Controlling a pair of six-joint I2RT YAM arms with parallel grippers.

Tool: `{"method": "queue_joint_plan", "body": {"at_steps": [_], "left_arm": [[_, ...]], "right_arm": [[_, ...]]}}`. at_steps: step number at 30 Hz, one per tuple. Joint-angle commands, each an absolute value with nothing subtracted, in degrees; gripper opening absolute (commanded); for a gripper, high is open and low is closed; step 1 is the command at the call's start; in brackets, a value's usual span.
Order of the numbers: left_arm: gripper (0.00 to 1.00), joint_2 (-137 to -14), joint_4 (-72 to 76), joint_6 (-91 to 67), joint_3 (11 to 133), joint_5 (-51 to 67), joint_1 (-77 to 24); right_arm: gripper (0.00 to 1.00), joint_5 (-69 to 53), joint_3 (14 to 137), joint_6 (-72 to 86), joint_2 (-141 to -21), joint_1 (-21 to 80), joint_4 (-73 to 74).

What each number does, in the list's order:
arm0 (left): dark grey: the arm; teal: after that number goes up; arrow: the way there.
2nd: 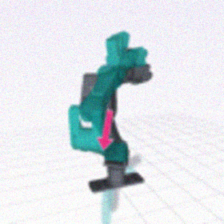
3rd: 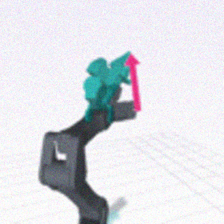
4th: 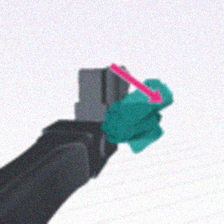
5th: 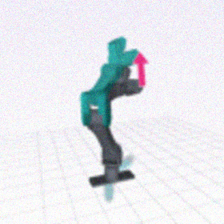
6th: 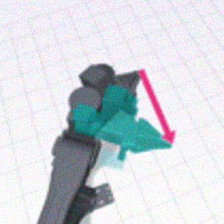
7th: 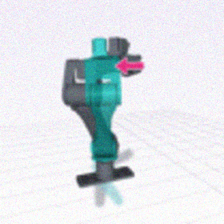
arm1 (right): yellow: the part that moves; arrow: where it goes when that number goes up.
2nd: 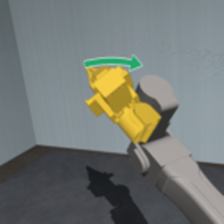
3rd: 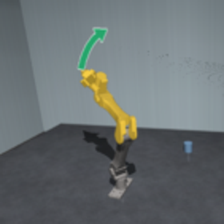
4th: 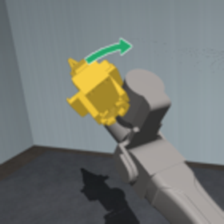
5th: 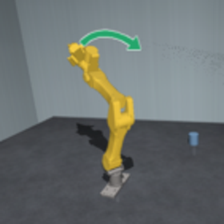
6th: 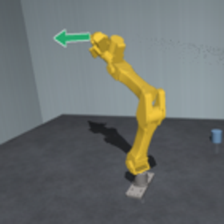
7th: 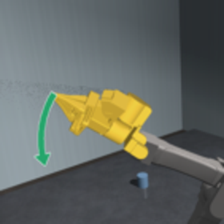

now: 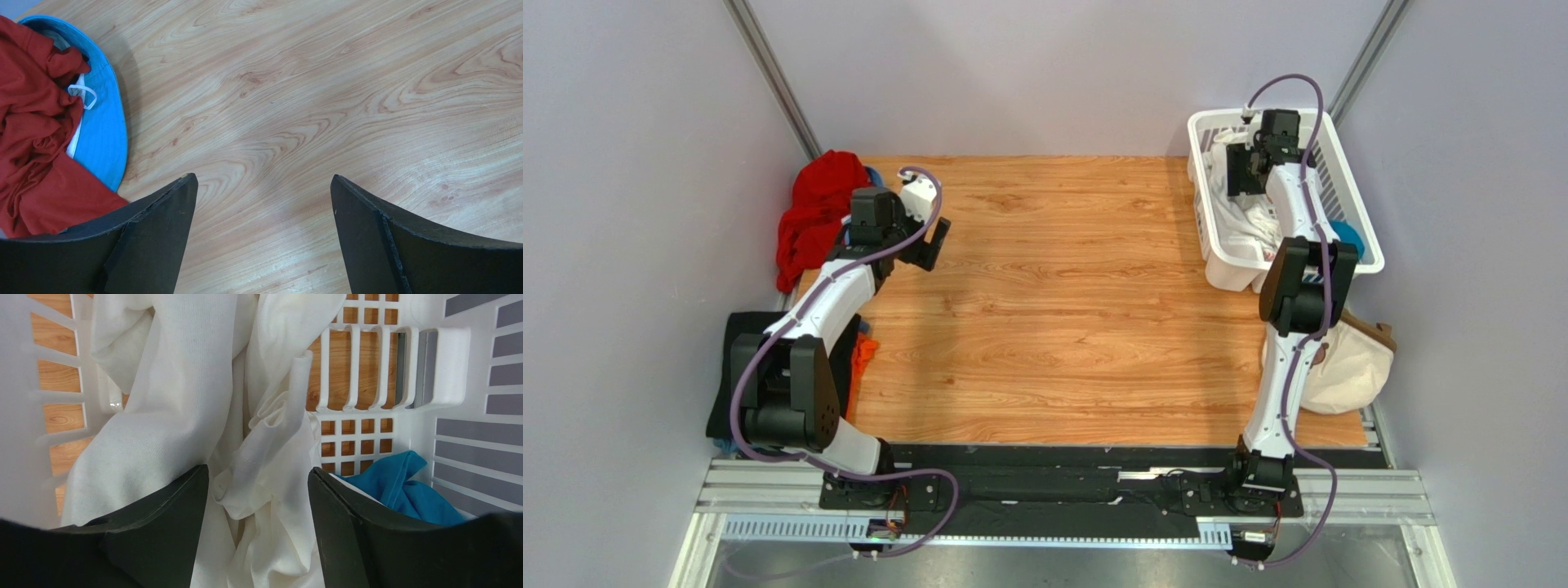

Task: Fold and stack the t-shirts
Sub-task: Grab the tshirt from the pile

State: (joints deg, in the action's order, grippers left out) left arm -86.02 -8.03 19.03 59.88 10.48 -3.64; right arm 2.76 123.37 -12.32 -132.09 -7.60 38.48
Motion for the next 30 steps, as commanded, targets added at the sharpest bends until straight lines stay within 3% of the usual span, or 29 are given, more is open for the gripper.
{"method": "queue_joint_plan", "body": {"at_steps": [1,8,9,10,11,19,30], "left_arm": [[0.89,-83.85,-7.91,20.13,59.68,10.37,-3.52],[0.88,-82.97,-8.44,21.53,59.06,8.53,-3.52],[0.88,-82.79,-8.35,21.71,58.8,8.35,-3.52],[0.88,-82.71,-8.26,21.8,58.45,8.26,-3.52],[0.88,-82.53,-8.17,21.71,58.27,7.91,-3.52],[0.86,-79.81,-8.17,19.08,58.01,8.0,-3.52],[0.86,-76.73,-8.09,16.44,58.19,6.59,-3.52]], "right_arm": [[0.6,1.76,125.24,-12.83,-133.85,-7.82,35.77],[0.33,0.88,124.28,-13.62,-133.6,-7.82,35.95],[0.27,-0.95,124.19,-13.71,-133.51,-7.82,36.47],[0.03,-1.05,124.1,-13.71,-133.24,-7.82,36.82],[0.0,-1.05,124.01,-13.62,-132.89,-7.82,37.26],[0.0,-1.85,117.95,-15.47,-119.74,-7.12,39.28],[0.0,-1.22,123.67,-15.29,-101.26,-6.07,41.31]]}}
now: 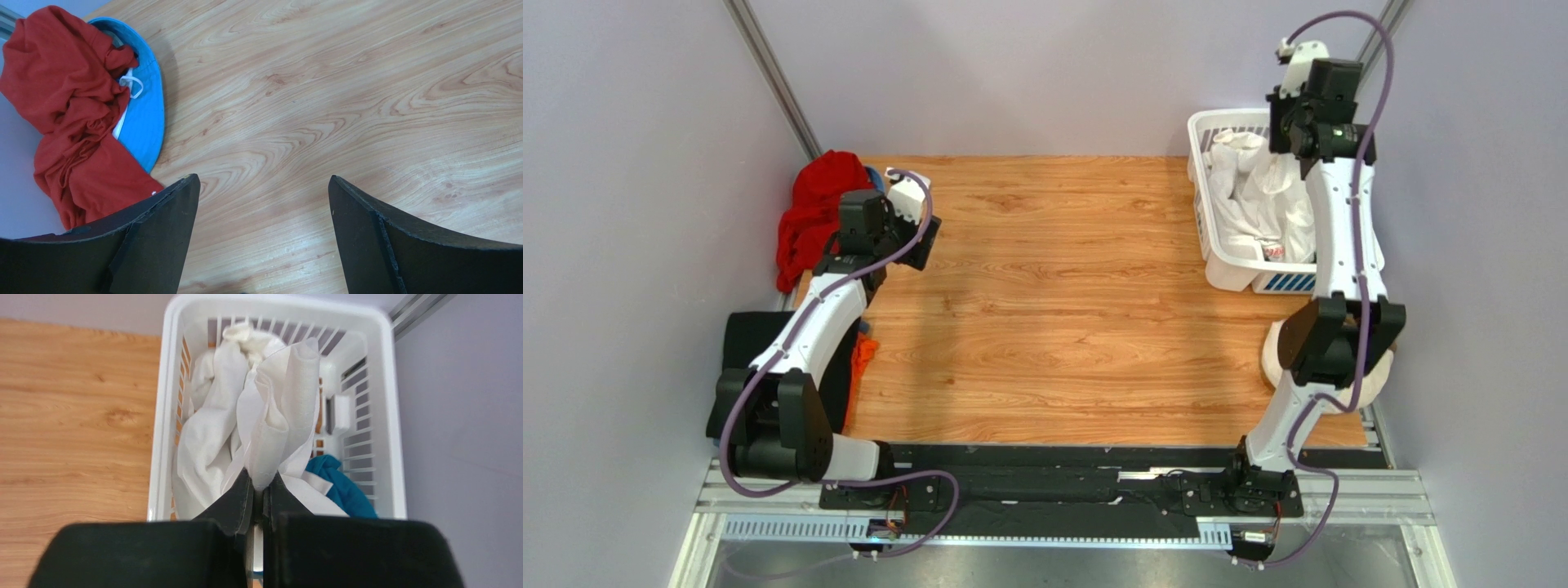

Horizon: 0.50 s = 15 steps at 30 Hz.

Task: Fold and stack the t-shirts
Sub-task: Grab the tshirt from the pile

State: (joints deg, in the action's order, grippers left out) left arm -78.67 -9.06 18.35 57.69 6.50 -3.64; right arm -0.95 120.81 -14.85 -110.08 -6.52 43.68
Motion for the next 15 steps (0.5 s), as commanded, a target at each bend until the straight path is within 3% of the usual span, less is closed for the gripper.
{"method": "queue_joint_plan", "body": {"at_steps": [1,8,15], "left_arm": [[0.86,-76.55,-8.09,16.44,57.92,6.59,-3.52],[0.86,-72.69,-6.33,17.22,55.29,5.8,-3.52],[0.85,-67.51,-3.96,15.65,52.3,5.8,-3.52]], "right_arm": [[0.0,-1.67,123.66,-15.12,-99.94,-5.98,41.22],[0.0,-6.59,124.36,-17.48,-91.33,-2.56,42.72],[0.0,-0.8,128.76,-26.52,-86.58,6.4,34.47]]}}
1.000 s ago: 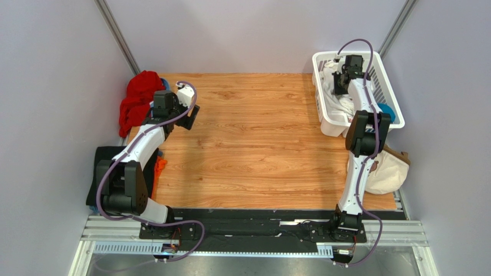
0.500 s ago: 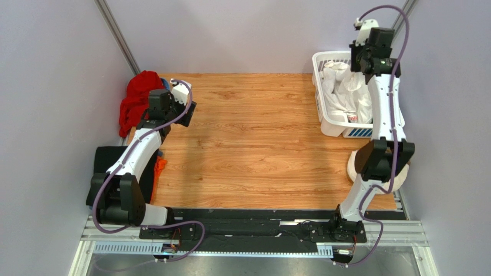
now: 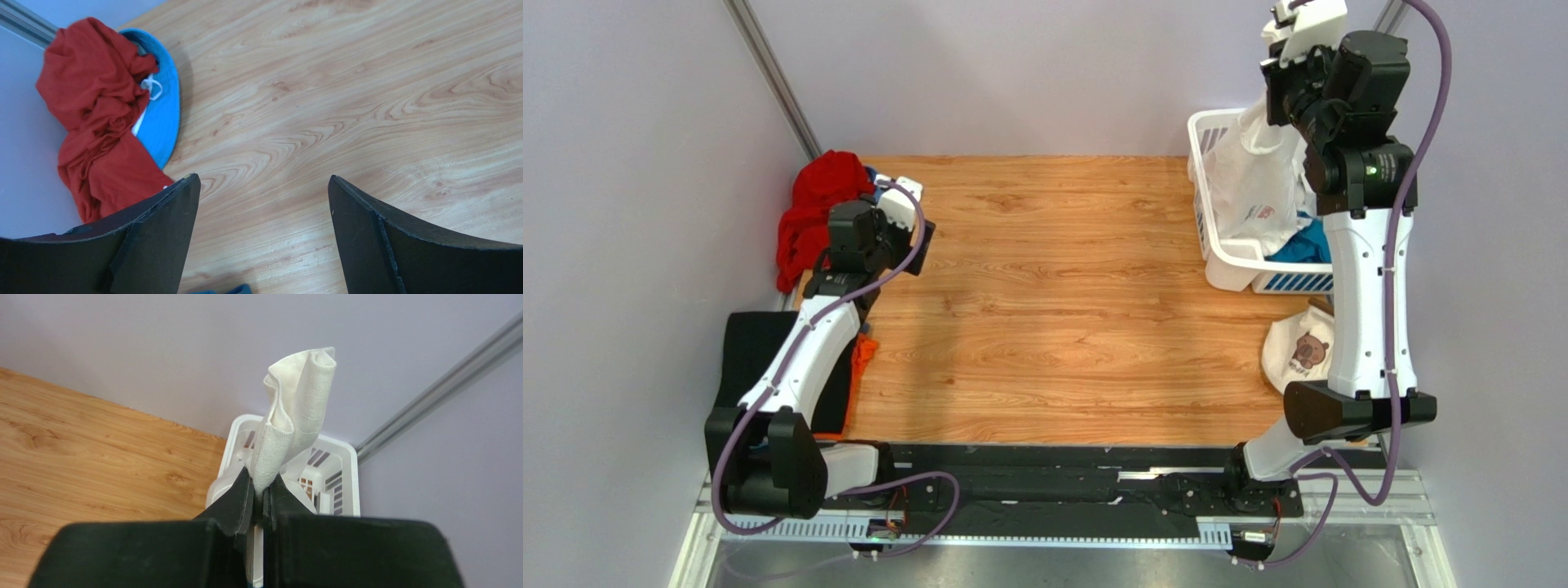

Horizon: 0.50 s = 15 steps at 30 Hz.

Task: Fold and stack the t-shirts
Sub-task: Move the tshirt to the center of the board

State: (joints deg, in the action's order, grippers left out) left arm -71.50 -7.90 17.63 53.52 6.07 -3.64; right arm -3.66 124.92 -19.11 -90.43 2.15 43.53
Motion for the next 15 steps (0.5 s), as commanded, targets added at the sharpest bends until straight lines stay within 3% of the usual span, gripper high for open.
{"method": "queue_joint_plan", "body": {"at_steps": [1,5,12,15], "left_arm": [[0.85,-66.28,-3.61,15.56,51.95,5.63,-3.52],[0.85,-63.9,-1.32,15.29,50.36,5.01,-3.52],[0.85,-64.6,-1.58,15.2,50.1,3.0,-3.52],[0.85,-64.51,-0.88,15.73,49.31,1.85,-3.52]], "right_arm": [[0.0,-0.7,128.59,-27.33,-85.62,7.02,32.54],[0.0,-1.67,130.33,-29.18,-84.64,9.92,24.45],[0.0,3.67,146.59,-33.21,-90.61,19.13,18.91],[0.0,5.63,144.85,-40.76,-90.0,24.68,12.23]]}}
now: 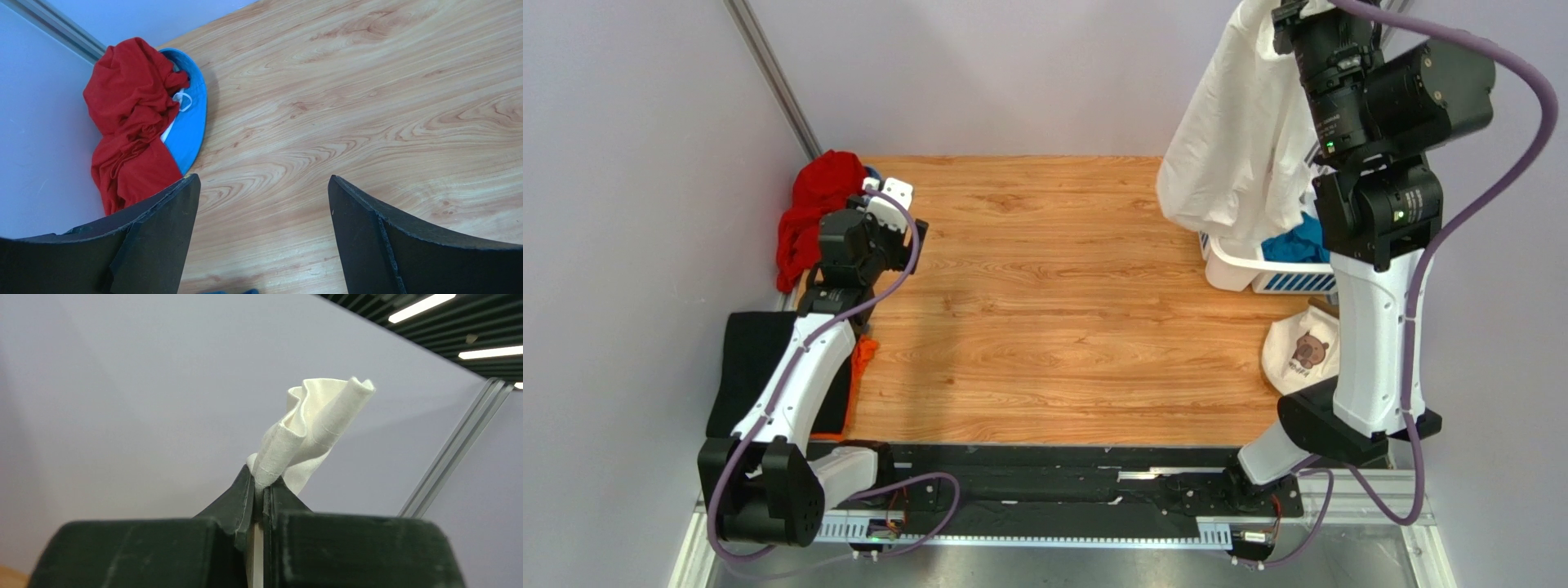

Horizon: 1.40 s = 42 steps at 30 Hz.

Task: Fold and stack the t-shirts
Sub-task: Move the tshirt to the center of the board

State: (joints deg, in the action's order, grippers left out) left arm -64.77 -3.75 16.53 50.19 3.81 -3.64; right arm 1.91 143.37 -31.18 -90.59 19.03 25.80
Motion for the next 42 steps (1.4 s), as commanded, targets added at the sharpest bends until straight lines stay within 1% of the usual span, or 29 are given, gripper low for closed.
{"method": "queue_joint_plan", "body": {"at_steps": [1,4,5,8,12,20,21,24,27,28,31,42], "left_arm": [[0.85,-64.34,-0.36,15.99,49.13,1.67,-3.52],[0.85,-64.6,-0.35,16.52,48.69,1.23,-3.52],[0.85,-64.6,-0.35,16.44,48.87,1.23,-3.52],[0.85,-65.21,-0.35,16.0,48.96,1.32,-3.52],[0.85,-64.87,-0.35,16.26,48.61,0.97,-3.52],[0.85,-64.34,1.76,16.35,47.99,0.18,-3.52],[0.85,-64.34,1.84,16.35,47.9,-1.74,-3.52],[0.85,-64.25,2.37,16.52,47.46,-2.37,-3.52],[0.85,-64.16,2.29,16.52,47.2,-2.72,-3.52],[0.85,-64.07,2.2,16.61,47.2,-2.81,-3.52],[0.85,-63.81,2.28,17.48,46.58,-3.16,-3.52],[0.85,-62.93,1.58,19.07,45.27,-2.29,-3.52]], "right_arm": [[0.0,5.28,143.28,-42.96,-89.83,26.44,11.61],[0.0,5.1,141.69,-49.99,-89.91,33.91,14.84],[0.0,6.75,140.64,-52.36,-90.09,37.67,15.03],[0.0,8.69,137.02,-53.7,-90.17,43.13,15.73],[0.0,10.46,137.29,-51.42,-92.81,47.1,19.68],[0.0,13.35,136.94,-49.04,-98.08,52.2,21.45],[0.0,13.62,136.5,-49.04,-98.35,52.38,21.36],[0.0,15.37,134.92,-49.83,-99.22,52.56,20.74],[0.0,19.41,129.04,-52.12,-99.06,52.3,19.78],[0.01,20.47,124.93,-52.12,-98.79,52.12,19.6],[0.0,22.58,117.72,-49.84,-97.56,50.54,19.51],[0.0,22.85,105.74,-48.44,-94.57,40.09,22.67]]}}
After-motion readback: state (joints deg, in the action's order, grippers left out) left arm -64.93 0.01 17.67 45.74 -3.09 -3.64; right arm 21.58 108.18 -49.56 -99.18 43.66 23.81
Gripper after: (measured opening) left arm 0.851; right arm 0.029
